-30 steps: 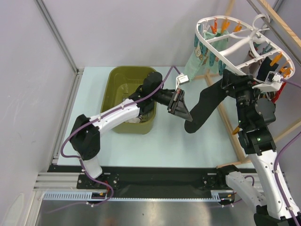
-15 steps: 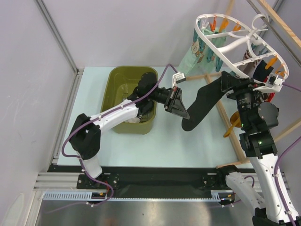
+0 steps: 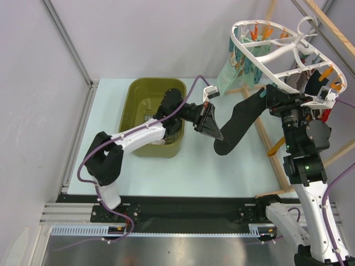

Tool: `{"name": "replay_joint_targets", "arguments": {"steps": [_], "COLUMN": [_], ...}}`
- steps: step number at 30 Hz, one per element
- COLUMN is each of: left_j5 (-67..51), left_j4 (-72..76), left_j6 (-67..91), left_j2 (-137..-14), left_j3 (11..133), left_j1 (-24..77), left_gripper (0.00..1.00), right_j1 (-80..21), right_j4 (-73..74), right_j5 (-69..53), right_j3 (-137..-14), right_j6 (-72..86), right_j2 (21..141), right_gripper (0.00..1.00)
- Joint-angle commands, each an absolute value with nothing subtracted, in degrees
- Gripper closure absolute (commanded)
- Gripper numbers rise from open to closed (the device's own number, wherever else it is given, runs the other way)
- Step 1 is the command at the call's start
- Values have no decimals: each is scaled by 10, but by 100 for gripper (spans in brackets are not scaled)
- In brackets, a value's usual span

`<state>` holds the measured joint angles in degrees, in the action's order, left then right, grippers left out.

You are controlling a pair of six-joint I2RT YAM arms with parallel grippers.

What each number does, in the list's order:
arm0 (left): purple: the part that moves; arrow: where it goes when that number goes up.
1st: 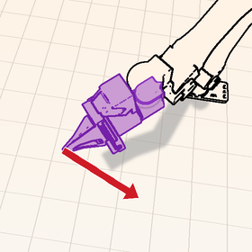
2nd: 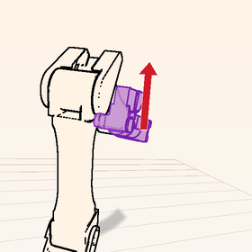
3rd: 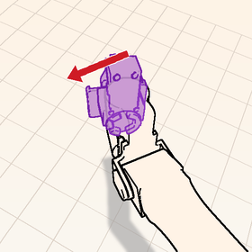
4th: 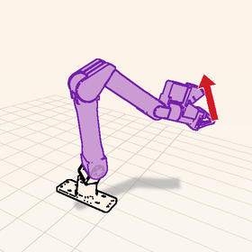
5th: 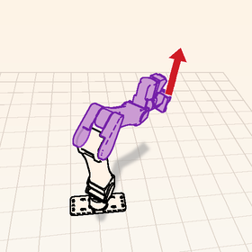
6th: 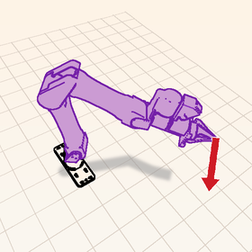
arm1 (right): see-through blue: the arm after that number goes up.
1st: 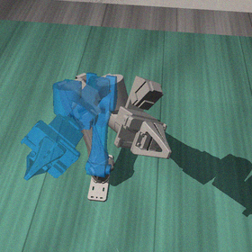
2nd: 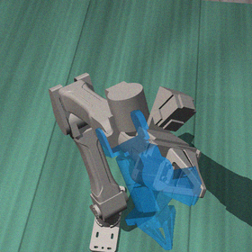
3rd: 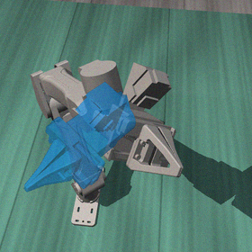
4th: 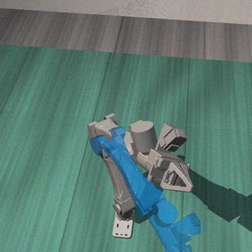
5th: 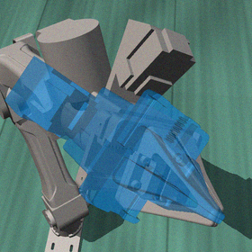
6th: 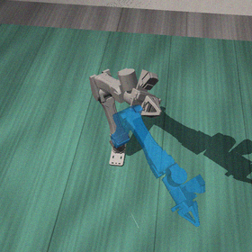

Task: Remove the socks clipped to the hanger
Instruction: Remove the sock from the hanger.

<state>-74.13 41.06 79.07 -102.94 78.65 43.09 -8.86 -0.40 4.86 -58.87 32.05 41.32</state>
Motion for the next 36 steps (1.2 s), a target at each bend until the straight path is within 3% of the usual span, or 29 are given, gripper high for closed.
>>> {"name": "replay_joint_targets", "arguments": {"steps": [1,8,13,14,17,22,28,34,36], "left_j5": [-751,-751,-748,-748,-747,-744,-743,-742,-741], "left_j4": [474,474,473,473,471,469,469,466,462], "left_j6": [824,823,821,821,821,820,820,817,816], "left_j2": [-1028,-1032,-1034,-1035,-1036,-1039,-1041,-1040,-1041], "left_j3": [786,785,783,784,787,788,787,789,789], "left_j1": [426,426,426,426,426,427,428,428,428], "left_gripper": [100,100,100,100,100,100,100,100,100], "right_j1": [-83,-80,-79,-79,-79,-78,-78,-78,-78], "right_j4": [-34,-26,-22,-21,-22,-25,-45,-40,-39], "right_j5": [37,27,29,31,33,50,56,58,56], "right_j3": [-591,-600,-601,-603,-604,-602,-596,-599,-600], "right_j6": [324,328,330,332,337,345,356,360,360], "right_j2": [403,406,408,409,411,410,407,408,407], "right_gripper": [78,100,100,83,54,49,55,98,100]}}
